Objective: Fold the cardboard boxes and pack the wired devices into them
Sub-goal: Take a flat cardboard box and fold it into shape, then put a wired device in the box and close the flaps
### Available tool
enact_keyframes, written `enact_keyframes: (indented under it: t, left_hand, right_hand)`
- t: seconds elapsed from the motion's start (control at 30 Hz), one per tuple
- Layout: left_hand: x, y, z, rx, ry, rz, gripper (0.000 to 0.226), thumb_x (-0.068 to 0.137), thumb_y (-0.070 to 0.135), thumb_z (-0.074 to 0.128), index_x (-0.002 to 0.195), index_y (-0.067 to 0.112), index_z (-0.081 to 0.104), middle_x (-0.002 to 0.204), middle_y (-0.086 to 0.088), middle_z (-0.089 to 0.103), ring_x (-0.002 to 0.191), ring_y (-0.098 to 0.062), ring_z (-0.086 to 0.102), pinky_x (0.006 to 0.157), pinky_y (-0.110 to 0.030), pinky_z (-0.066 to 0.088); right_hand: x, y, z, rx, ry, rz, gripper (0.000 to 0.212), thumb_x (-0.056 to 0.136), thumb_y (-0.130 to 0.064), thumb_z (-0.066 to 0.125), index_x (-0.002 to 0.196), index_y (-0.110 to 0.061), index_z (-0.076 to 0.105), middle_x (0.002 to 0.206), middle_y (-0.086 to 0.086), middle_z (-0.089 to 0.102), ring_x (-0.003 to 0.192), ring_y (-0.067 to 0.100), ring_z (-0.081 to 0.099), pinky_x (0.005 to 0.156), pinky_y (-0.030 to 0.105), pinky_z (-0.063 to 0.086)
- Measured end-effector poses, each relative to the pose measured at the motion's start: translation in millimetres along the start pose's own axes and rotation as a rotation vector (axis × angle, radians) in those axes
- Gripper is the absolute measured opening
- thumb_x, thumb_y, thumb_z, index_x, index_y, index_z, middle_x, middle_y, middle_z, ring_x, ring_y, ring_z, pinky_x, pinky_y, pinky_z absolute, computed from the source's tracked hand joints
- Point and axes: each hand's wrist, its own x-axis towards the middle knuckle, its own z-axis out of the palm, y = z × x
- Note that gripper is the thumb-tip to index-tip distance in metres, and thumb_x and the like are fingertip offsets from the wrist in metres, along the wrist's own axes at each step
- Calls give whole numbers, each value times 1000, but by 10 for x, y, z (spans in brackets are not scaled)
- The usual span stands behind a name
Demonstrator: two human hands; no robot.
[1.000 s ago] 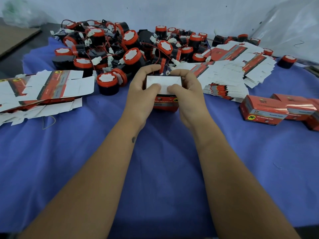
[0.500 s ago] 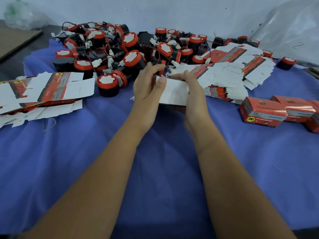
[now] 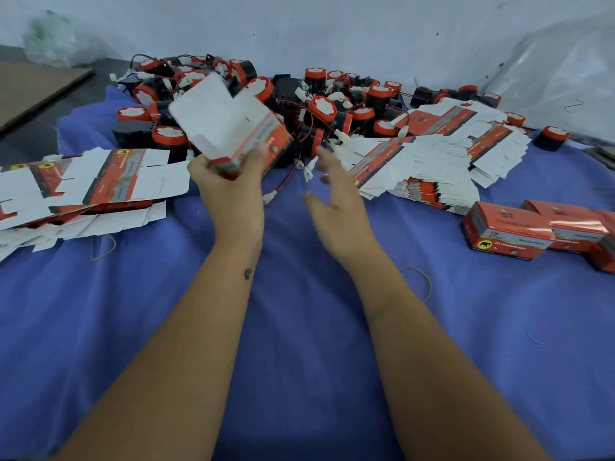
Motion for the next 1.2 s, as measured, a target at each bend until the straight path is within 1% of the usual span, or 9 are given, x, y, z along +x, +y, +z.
enact_keyframes:
  t: [0.17, 0.3, 0.43, 0.57, 0.67, 0.87, 0.93, 1.03, 1.2]
  left_hand:
    - [-29, -11, 39, -34, -86, -153, 52, 99, 38, 56, 138, 16, 31, 127, 8, 52, 116, -8, 55, 102, -36, 51]
    - [-48, -46, 58, -28, -218, -298, 48, 99, 48, 51, 133, 22, 30, 130, 0, 55, 110, -29, 66, 79, -39, 62]
    - [-28, -6, 38, -37, -290, -459, 59, 97, 57, 44, 143, 20, 37, 123, -16, 65, 94, -34, 72, 62, -33, 60]
    - [-22, 25, 11, -61, -335, -455, 59, 99, 58, 39, 142, 18, 42, 107, -16, 74, 76, -30, 74, 62, -33, 59]
    - [5, 36, -25, -123, -245, -402, 57, 100, 55, 37, 141, 18, 47, 110, -15, 73, 80, -26, 74, 65, -33, 61]
    - [32, 21, -13, -149, -204, -379, 56, 101, 52, 40, 145, 18, 41, 119, -15, 69, 97, -26, 73, 80, -35, 60]
    - [7, 12, 3, -129, -255, -364, 57, 100, 52, 40, 146, 19, 39, 118, -15, 70, 95, -26, 74, 79, -36, 61]
    - [-61, -3, 26, -98, -359, -360, 64, 96, 56, 47, 146, 18, 39, 117, -13, 71, 96, -24, 73, 74, -34, 61]
    - [-119, -71, 75, -112, -412, -217, 68, 90, 48, 56, 149, 23, 35, 143, 1, 53, 127, -15, 56, 103, -39, 50]
  right_hand:
    - [21, 91, 146, -640, -335, -135, 67, 98, -35, 46, 156, -31, 12, 155, -5, 34, 144, 21, 20, 114, 38, 16]
    - [33, 79, 139, -655, -284, -119, 60, 99, -41, 43, 154, -30, 21, 137, 0, 47, 127, 24, 34, 104, 37, 24]
    - [55, 46, 99, -597, -220, -72, 36, 96, -36, 48, 129, -22, 56, 104, 1, 49, 103, 21, 41, 88, 32, 33]
    - [33, -7, 8, -225, 58, -87, 21, 93, -21, 58, 74, -12, 60, 70, -5, 47, 71, 9, 43, 64, 27, 32]
    - [-22, -123, -85, -19, 412, -196, 26, 86, -13, 61, 63, -17, 51, 58, -11, 39, 60, 8, 38, 58, 22, 32]
    - [-39, -253, -331, 449, 964, -62, 22, 97, -12, 53, 79, -23, 47, 59, -21, 48, 55, 0, 40, 55, 22, 39]
    - [-10, -204, -411, 511, 1030, 38, 12, 98, -13, 50, 89, -22, 52, 58, -20, 49, 56, 4, 42, 55, 33, 42]
    - [29, -136, -475, 521, 1113, 115, 6, 94, -7, 54, 94, -12, 54, 53, -19, 47, 53, -1, 43, 54, 19, 40]
    - [46, -98, -485, 502, 1154, 125, 5, 92, -2, 55, 91, -7, 55, 62, -15, 46, 54, -3, 43, 55, 13, 38]
